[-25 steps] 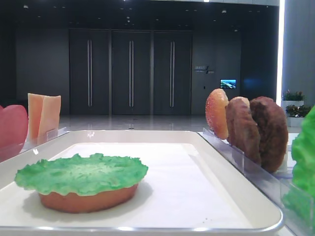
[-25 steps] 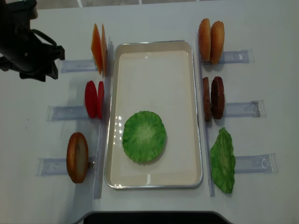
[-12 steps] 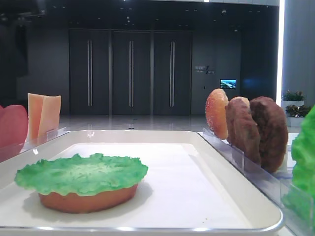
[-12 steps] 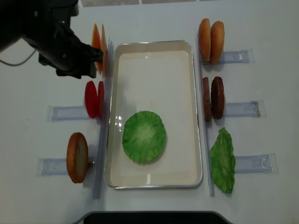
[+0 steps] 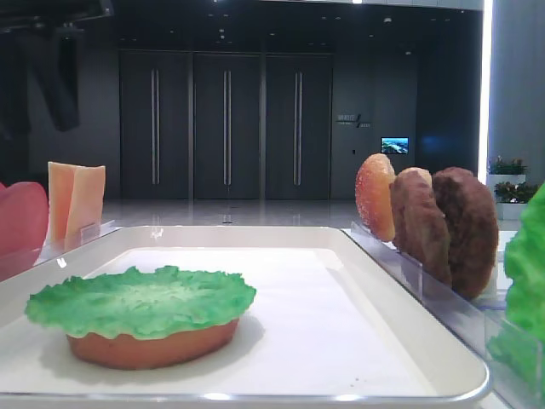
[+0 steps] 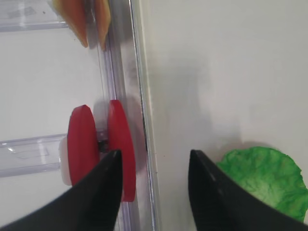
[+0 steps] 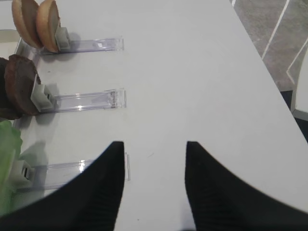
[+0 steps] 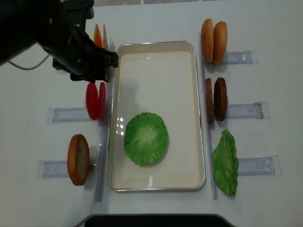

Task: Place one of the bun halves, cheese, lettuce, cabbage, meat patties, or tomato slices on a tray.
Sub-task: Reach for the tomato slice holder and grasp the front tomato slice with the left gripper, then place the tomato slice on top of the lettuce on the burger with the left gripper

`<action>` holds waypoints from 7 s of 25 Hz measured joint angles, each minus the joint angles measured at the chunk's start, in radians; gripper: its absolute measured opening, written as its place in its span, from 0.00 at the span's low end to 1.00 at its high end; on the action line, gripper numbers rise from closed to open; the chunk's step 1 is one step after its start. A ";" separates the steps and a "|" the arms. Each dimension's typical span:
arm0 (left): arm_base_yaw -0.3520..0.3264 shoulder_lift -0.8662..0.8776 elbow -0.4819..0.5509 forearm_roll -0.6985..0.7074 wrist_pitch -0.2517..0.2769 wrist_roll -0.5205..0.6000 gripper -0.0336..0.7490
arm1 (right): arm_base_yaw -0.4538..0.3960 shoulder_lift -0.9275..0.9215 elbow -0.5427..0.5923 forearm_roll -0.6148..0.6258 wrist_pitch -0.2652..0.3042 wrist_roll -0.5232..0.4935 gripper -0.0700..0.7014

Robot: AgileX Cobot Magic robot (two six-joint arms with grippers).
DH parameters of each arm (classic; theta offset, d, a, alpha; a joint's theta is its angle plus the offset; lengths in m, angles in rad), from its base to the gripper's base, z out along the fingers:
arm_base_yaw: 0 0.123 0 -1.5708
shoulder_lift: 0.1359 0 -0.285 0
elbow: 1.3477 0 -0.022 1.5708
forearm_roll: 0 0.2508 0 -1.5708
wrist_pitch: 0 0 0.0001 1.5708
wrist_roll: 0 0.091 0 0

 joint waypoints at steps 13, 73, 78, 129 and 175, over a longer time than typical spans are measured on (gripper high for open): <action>0.000 0.109 0.000 0.012 0.049 -0.028 0.49 | 0.000 0.000 0.000 0.000 0.000 0.000 0.47; 0.000 0.196 -0.240 0.021 0.242 -0.012 0.12 | 0.000 0.000 0.000 0.000 0.000 0.000 0.47; 0.000 0.196 -0.240 0.008 0.270 0.009 0.12 | 0.000 0.000 0.000 0.000 0.000 0.000 0.47; -0.061 -0.113 -0.026 -0.220 0.323 0.185 0.12 | 0.000 0.000 0.000 0.000 0.000 0.000 0.47; 0.136 -0.082 0.279 -1.112 0.117 0.981 0.12 | 0.000 0.000 0.000 0.000 0.000 0.000 0.47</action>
